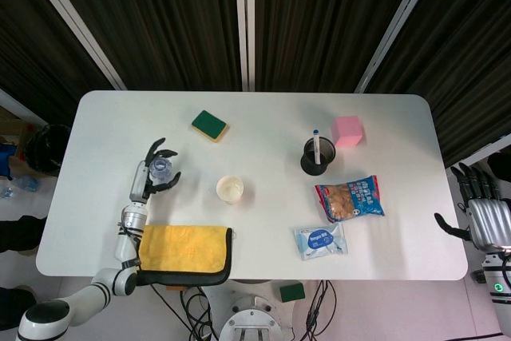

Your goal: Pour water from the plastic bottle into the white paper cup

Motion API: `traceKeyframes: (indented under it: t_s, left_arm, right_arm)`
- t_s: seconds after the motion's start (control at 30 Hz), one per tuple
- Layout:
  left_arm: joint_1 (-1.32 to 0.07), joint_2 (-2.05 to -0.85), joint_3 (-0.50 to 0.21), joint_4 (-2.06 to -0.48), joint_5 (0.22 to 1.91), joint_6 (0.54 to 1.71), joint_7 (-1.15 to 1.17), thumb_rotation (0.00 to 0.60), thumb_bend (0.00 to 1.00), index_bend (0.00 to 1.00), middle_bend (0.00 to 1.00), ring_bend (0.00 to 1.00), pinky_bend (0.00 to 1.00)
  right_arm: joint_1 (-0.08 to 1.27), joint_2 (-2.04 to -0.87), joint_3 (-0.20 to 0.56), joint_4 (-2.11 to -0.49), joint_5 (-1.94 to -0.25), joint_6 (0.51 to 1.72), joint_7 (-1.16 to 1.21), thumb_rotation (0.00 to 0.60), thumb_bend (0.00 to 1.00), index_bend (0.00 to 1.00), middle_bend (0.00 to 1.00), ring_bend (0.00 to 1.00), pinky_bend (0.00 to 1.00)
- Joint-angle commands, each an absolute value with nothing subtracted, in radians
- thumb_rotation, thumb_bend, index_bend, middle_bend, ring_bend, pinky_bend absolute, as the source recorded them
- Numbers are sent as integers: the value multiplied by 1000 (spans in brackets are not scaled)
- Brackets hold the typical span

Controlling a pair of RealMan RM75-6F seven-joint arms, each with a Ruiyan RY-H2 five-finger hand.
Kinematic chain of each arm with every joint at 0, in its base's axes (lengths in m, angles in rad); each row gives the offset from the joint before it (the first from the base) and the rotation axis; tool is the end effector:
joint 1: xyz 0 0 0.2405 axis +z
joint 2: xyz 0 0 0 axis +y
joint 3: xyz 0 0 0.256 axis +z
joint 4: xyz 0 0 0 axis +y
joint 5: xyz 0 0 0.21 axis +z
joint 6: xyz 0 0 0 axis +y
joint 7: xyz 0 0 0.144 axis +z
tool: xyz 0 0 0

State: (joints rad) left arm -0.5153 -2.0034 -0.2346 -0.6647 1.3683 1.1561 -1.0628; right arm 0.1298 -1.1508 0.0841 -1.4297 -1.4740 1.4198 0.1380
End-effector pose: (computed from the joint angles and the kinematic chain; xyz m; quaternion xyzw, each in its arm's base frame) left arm -0.2631 0.3319 -0.0624 -0.3421 -0.6515 -0.6180 0.2769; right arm -0.3397 -0.2060 0.1677 0.5921 -0.3869 0.3881 0.5908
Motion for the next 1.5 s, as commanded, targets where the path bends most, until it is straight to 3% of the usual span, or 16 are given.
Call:
traceKeyframes:
  t_s: [0.03,0.17,0.57,1.13,1.37,1.5]
  left_arm:
    - [-511,-1999,-231,-667,1369,1155,-1072,600,204,13,180,121,254]
    - [-505,-1996,-235,-666,1365,1162,-1084,600,177,3,143,77,208]
    - [-467,-1956,-221,-715,1379,1216,-1085,600,163,1,127,65,190]
    - [-295,-1803,-102,-920,1431,1338,-993,600,143,0,48,23,174]
    - [-197,-1665,-39,-1049,1505,1495,-916,600,143,0,43,23,176]
    - [-162,-1585,-38,-1089,1532,1581,-841,600,144,0,48,36,203]
  right_arm:
    - [129,-1150,85,-1431,-1475,1423,138,539,235,0,0,0,0]
    - [129,-1148,86,-1435,-1476,1427,135,541,235,0,0,0,0]
    - [129,-1147,88,-1440,-1482,1433,135,540,235,0,0,0,0]
    - [121,-1132,90,-1459,-1501,1467,148,542,234,0,0,0,0]
    - [113,-1120,94,-1480,-1505,1489,133,540,234,0,0,0,0]
    - [114,-1122,89,-1485,-1507,1483,122,541,234,0,0,0,0]
